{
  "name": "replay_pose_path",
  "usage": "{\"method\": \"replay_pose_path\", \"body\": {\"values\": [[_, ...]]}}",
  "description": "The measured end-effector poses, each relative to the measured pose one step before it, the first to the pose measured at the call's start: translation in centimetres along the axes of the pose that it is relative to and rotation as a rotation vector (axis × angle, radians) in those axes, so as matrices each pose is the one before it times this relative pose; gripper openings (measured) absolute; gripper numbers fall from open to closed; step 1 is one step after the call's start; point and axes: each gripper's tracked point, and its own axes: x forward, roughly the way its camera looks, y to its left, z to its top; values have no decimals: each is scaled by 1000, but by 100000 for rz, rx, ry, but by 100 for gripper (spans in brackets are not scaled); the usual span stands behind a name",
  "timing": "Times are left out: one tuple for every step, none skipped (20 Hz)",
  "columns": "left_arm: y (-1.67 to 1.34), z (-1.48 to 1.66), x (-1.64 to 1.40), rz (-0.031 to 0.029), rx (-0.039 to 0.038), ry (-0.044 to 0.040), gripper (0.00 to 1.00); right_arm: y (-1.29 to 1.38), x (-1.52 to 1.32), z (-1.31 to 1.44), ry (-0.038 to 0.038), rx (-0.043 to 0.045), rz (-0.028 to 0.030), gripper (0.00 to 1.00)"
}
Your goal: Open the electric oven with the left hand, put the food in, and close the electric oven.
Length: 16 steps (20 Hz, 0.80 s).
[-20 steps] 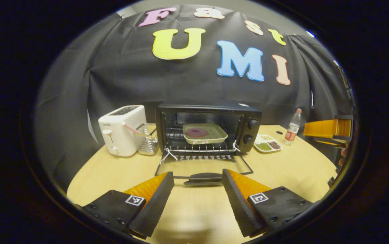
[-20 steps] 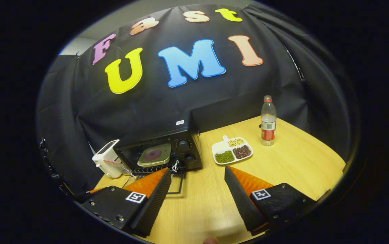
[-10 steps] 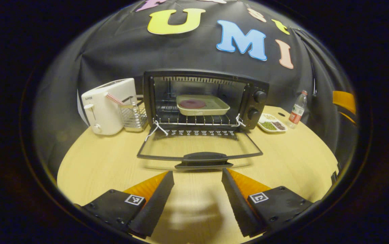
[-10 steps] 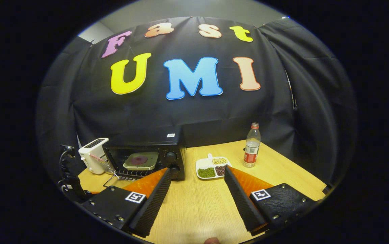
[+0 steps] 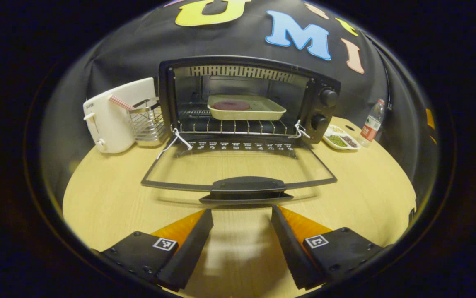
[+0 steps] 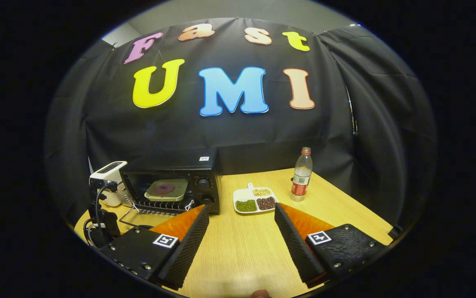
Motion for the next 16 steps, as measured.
{"method": "replay_pose_path", "body": {"values": [[96, 158, 130, 588, 1386, -361, 100, 82, -14, 157, -217, -1105, 218, 98], [36, -115, 175, 1196, -76, 215, 96, 28, -73, 17, -110, -1089, 127, 98], [8, 178, -57, 728, -243, -502, 92, 84, -51, 176, -260, -963, 222, 98], [-44, 8, 71, 448, -519, -470, 97, 33, 17, 117, -494, -586, -38, 98], [-25, 33, -69, 262, -587, -619, 97, 41, 0, 135, -173, -12, 250, 98], [46, -7, -2, 229, 273, 29, 96, 175, -42, -50, 153, 323, 501, 98], [9, 129, -85, 133, 742, -145, 96, -15, 8, -31, 305, 517, 218, 98], [48, 204, -167, 144, 471, -836, 96, 9, 22, -114, 272, 625, 287, 98], [-34, 373, -313, 121, 238, -1250, 96, -20, 41, 28, 194, 744, 178, 98], [-4, 346, -409, 171, 93, -1670, 100, -50, -126, -7, -53, 691, 91, 98], [22, 511, -461, 211, -7, -1516, 96, 50, -1, -38, -159, 425, 326, 98], [40, 343, -404, 211, -241, -1203, 100, 111, -34, 29, -24, -1, 559, 98], [6, 424, -207, 100, -435, -851, 96, 133, 23, 59, -130, -262, 661, 98], [41, 434, -156, 24, -570, -731, 96, 166, 103, -16, 11, -357, 497, 98], [25, 628, -247, -64, -654, -709, 96, 130, 18, 104, 150, 167, 579, 98], [-39, 851, 93, -74, -871, -968, 100, 191, 41, 178, -251, 746, 530, 98]]}}
